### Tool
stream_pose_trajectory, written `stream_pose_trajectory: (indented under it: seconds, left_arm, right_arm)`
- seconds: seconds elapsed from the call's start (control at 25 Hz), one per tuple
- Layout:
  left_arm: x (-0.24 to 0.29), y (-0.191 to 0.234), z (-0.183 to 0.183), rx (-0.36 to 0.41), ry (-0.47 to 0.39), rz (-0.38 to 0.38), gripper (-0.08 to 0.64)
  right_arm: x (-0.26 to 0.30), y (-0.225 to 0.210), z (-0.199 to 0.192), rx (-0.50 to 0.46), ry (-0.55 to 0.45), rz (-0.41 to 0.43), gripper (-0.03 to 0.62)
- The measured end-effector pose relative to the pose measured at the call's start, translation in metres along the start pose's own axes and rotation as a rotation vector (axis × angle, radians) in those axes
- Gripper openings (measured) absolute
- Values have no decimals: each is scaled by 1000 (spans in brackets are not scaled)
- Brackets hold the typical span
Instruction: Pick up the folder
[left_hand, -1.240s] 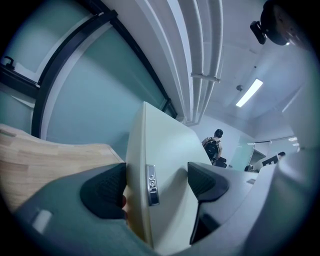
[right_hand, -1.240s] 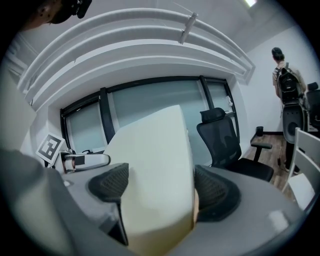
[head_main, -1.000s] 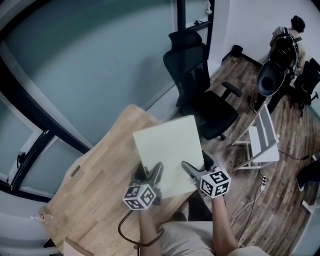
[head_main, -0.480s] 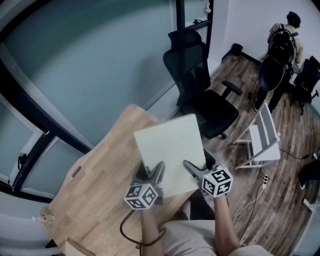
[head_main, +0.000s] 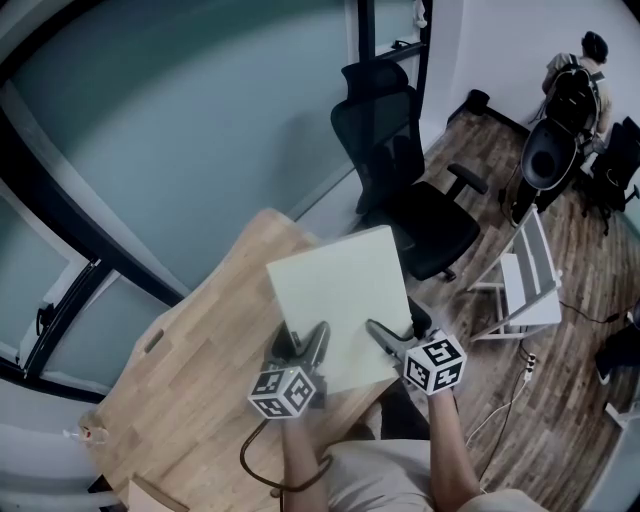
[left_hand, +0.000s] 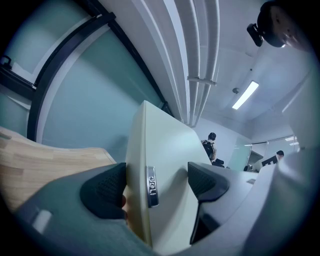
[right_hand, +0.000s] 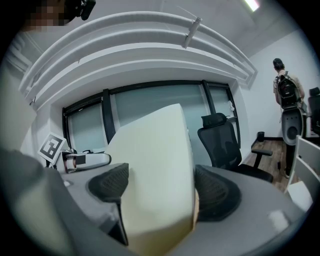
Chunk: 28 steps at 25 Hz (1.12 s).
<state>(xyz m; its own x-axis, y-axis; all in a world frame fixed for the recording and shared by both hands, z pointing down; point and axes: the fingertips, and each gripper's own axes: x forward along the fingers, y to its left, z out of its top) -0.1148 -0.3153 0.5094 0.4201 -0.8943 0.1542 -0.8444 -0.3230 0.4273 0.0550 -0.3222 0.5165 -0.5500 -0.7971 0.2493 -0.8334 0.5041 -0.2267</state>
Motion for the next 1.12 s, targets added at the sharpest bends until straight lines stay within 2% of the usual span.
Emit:
stream_pose_trajectory:
  seconds: [0.76,1.12]
  left_arm:
    - [16,-1,11,-3,-38,5,371]
    - [29,-3,7,0,-16,0,373]
  right_arm:
    - [9,-10,16,-26,-11,7,410]
    - [12,-22,12,-7,-7,-10,409]
